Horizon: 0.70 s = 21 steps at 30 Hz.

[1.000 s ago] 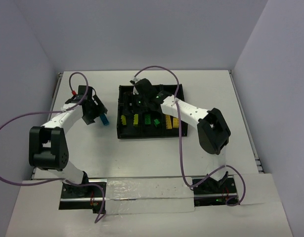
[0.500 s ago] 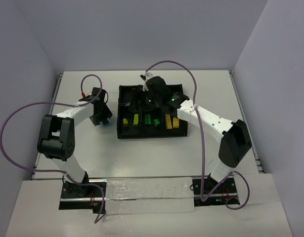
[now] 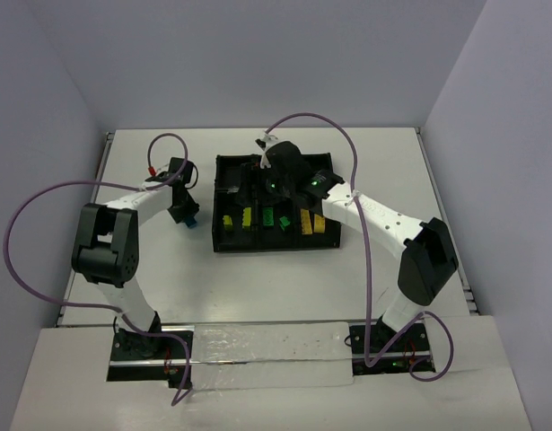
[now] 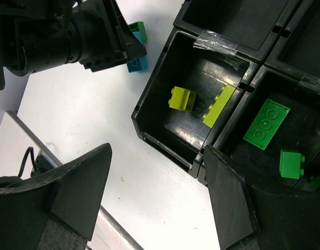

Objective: Sort the legos into containers by color

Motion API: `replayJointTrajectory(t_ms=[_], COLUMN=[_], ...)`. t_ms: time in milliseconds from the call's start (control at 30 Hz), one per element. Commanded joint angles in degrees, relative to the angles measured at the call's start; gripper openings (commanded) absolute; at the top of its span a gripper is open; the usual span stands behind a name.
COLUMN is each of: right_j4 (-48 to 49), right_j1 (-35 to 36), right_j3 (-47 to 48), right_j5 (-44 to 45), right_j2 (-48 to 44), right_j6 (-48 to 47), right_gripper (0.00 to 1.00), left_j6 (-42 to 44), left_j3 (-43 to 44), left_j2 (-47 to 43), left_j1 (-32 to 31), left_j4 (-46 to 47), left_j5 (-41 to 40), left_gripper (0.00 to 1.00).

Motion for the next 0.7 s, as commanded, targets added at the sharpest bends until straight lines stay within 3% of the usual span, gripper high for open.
replayJointTrajectory(t_ms=[0,100,233,367,500,667], right_j4=[1.1,1.0,0.7,1.4,4.5,11.7], right_j1=[0.1,0.1,-0.3,-1.6,-4.0,-8.3], right_j3=[-0.2,-0.4,-0.9,-1.8,-4.8,-9.9], right_j5=[1.0,1.0,0.5,-2.2,-8.1,-19.1], right_j2=[-3.3,-4.2,-6.0,-8.1,-12.5,-18.5], right_j6=[-0.6,-0.5,-0.9,-0.8,-1.5,-0.4], right_gripper=[0.79,0.79,0.79,0.79,0.78,0.77], left_j6=[0.4,1.4,6.9,12.3,14.9,8.1], left_j3=[2.4,3.9,4.9,4.0,1.0,-5.7], left_j2=[-1.0,-4.0,-15.3,-23.6,-32.1,-35.4], left_j1=[-0.3,-0.3,-0.2,0.7,1.4,1.6], left_j4=[0.6,-1.7,-1.7,2.6,13.9,32.4], left_j5=[-0.6,0.7,8.1,23.8,44.3,67.6], left_gripper=[0.2,0.02,0.0,0.0,0.0,0.0])
